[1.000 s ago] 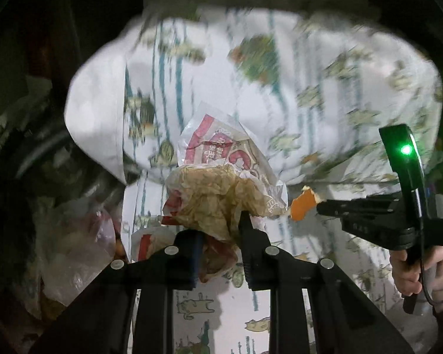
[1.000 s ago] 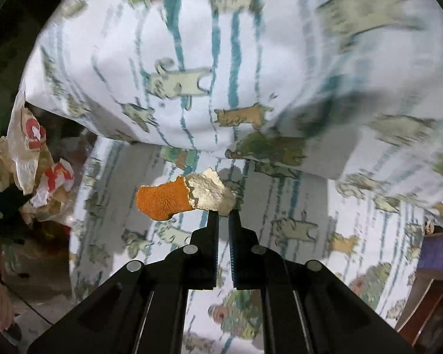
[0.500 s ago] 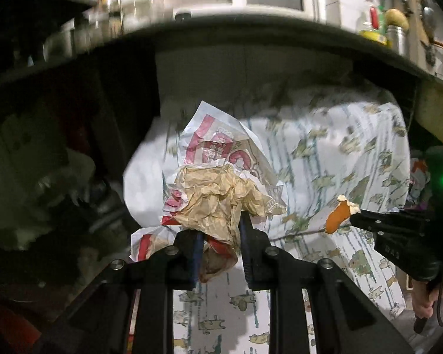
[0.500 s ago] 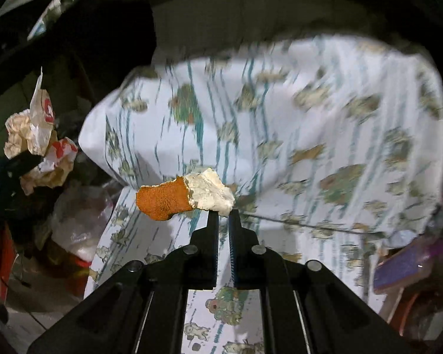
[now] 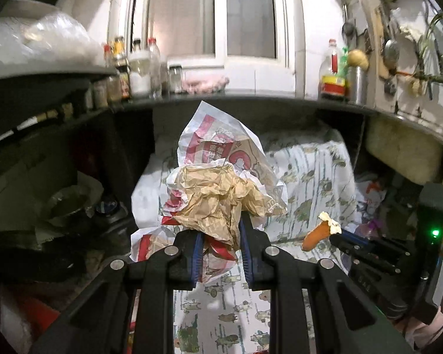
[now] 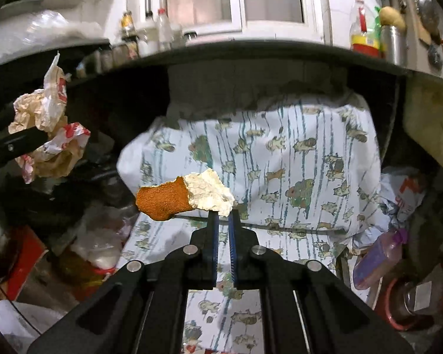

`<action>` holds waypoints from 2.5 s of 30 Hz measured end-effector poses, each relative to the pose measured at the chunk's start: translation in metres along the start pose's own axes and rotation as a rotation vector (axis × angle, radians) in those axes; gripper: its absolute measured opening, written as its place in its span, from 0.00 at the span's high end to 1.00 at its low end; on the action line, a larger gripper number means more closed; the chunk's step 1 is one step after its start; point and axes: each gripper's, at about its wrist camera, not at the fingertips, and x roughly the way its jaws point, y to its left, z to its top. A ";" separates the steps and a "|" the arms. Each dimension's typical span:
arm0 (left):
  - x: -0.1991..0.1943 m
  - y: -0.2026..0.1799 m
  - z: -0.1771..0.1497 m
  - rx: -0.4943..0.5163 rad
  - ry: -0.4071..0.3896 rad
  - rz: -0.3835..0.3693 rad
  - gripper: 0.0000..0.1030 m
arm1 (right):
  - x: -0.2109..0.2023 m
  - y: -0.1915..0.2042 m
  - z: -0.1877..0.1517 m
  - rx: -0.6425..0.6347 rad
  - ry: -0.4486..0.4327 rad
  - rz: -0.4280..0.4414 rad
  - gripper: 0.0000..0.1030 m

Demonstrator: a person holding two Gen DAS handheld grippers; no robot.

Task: Collect trash
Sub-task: 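Carry the paper wrapper with the left tool while the right tool carries the fried piece to the basket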

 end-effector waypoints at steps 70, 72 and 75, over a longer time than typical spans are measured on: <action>0.167 -0.038 -0.340 -0.236 1.000 -0.143 0.19 | 0.092 -0.042 -0.268 0.179 0.756 0.004 0.93; 0.167 -0.028 -0.341 -0.237 0.997 -0.075 0.19 | 0.091 -0.044 -0.267 0.186 0.747 0.006 0.93; 0.163 -0.018 -0.342 -0.265 0.994 -0.040 0.19 | 0.090 -0.045 -0.264 0.196 0.742 0.009 0.93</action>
